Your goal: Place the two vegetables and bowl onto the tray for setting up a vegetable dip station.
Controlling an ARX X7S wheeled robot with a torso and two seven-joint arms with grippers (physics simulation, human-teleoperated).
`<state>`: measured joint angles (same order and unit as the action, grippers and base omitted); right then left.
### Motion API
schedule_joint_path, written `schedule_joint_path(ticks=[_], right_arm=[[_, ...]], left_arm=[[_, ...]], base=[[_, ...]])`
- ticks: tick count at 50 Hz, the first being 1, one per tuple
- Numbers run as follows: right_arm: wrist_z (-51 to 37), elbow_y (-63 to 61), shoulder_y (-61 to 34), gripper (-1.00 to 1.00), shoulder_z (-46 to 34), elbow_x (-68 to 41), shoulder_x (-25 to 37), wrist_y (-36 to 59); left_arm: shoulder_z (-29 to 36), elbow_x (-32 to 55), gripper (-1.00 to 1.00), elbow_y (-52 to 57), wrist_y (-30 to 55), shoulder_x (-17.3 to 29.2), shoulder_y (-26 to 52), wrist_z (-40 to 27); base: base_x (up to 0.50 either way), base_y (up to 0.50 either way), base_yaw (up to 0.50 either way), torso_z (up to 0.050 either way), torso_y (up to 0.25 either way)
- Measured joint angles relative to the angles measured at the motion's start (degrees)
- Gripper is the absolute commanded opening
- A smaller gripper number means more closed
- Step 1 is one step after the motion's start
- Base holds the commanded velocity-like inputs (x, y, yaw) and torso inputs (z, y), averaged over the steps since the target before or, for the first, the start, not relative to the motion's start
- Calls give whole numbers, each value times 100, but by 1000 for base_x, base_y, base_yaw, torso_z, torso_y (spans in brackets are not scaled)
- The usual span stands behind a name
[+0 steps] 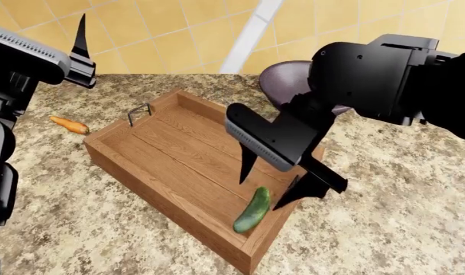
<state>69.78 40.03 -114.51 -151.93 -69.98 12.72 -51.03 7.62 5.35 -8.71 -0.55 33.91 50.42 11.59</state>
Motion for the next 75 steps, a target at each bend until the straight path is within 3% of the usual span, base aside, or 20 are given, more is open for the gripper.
schedule_joint_path(ticks=[17,26,39,55,63,75], right_arm=[[-162,135,47,100,150,196,-7,90],[-655,132,-208,100,156,261,46,471],[-2779,-1318,-1156,100,-68,-299,527,2166],[-5916,-3111,-1662,100,-11,-778,1398,3153],[-6793,-3280,-1642,100,157,-818,1726,3197],[-7671,-2587,-1309,100,70,-469,1918,3301]], left_arm=[[35,-9,100,-33,-7,-14,52,-1],[66,-15,100,40,85,-18,121,7],[95,38,100,1104,958,146,33,19],[-166,237,100,3157,2440,488,-743,-183],[-229,202,100,3499,2675,566,-975,-296],[-179,1,100,3354,2541,555,-1043,-459]], base=[[0,0,0,0,0],[0,0,0,0,1],[0,0,0,0,0],[0,0,0,0,0],[0,0,0,0,0],[0,0,0,0,0]])
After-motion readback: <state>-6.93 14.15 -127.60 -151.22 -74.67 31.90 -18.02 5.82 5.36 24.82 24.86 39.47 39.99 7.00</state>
